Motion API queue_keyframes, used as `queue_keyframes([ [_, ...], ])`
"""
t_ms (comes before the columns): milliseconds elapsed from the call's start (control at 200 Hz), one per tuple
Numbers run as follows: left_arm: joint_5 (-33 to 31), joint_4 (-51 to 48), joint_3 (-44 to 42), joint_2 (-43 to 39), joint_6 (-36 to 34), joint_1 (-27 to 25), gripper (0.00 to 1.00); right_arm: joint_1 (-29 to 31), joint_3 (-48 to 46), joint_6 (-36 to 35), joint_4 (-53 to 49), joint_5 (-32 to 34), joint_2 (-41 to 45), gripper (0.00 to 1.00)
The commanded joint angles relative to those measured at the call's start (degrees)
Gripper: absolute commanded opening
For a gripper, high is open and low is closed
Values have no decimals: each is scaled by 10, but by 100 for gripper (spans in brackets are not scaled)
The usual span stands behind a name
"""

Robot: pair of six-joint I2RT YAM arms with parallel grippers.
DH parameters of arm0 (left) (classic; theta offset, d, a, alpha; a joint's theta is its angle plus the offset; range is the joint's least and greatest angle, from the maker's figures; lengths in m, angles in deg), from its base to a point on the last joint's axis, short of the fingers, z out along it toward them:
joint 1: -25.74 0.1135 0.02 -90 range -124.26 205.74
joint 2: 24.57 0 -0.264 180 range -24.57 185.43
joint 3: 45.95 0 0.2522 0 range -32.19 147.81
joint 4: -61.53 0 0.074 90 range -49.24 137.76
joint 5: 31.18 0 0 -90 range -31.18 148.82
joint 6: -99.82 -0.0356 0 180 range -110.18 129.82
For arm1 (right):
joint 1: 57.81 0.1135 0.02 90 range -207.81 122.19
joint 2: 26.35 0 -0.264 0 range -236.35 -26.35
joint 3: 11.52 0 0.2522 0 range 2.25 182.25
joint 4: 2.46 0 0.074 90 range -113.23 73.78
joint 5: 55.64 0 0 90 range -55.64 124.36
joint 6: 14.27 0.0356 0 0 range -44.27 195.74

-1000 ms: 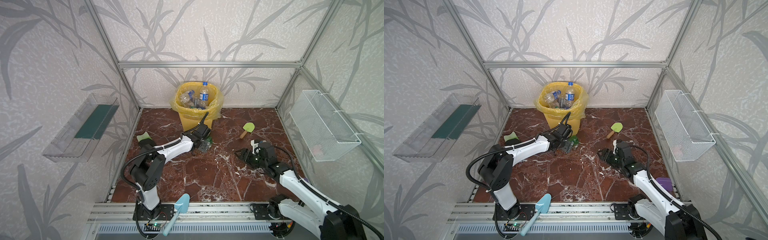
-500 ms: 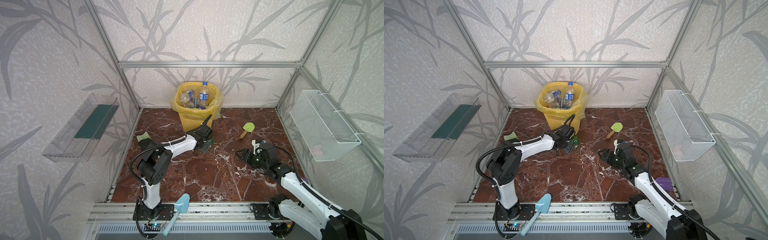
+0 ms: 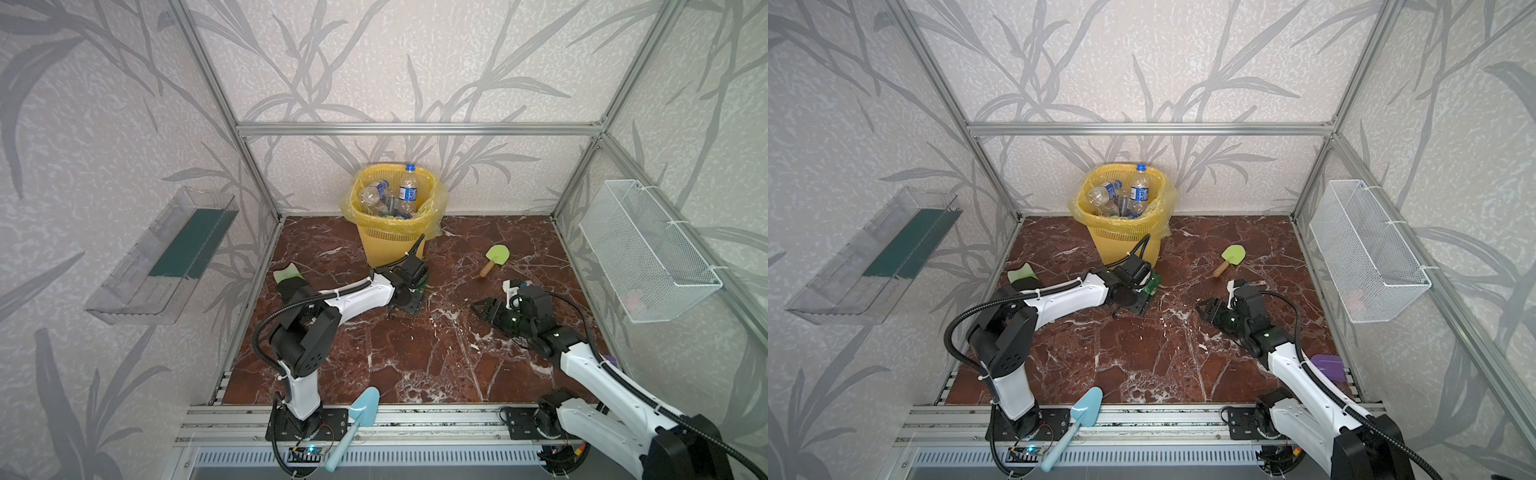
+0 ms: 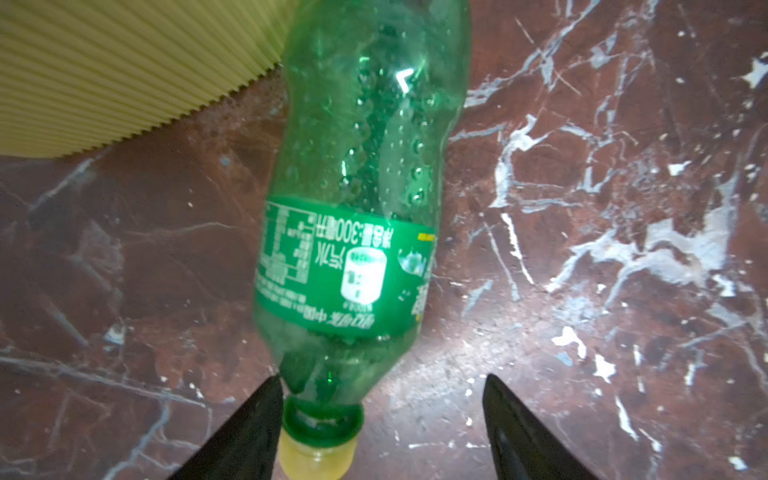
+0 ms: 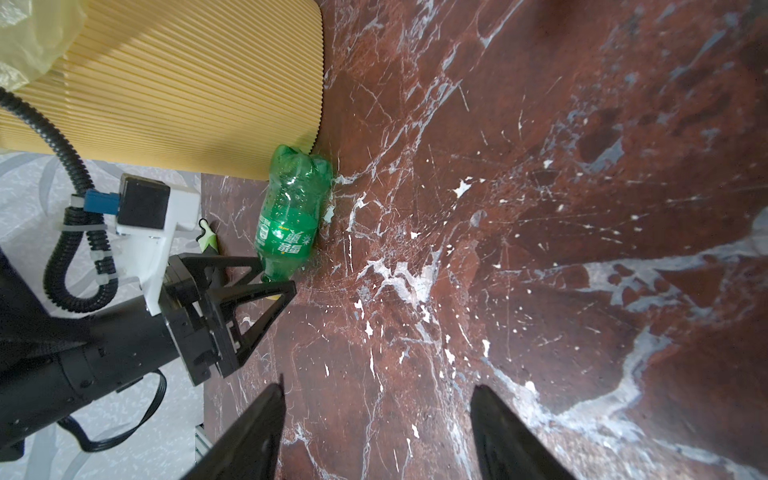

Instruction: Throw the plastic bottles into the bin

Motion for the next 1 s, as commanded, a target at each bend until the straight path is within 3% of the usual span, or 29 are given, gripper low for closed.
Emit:
queue_keyframes([
  [0,-32,2,-12,-29,45,-9,81,-3,6,-11,0,2,-5,71],
  [305,-105,-14,75,34,77,-7,87,-4,11,-10,0,0,-4,70],
  [710,-73,-46,156,128,73,-6,65,-11,7,-13,-11,-2,15,69],
  [850,-85,-56,134,107,85,-6,52,-14,6,-14,-12,-2,19,68],
  [1000,-84,-62,64,49,110,-6,48,-16,6,-13,-7,-5,14,67],
])
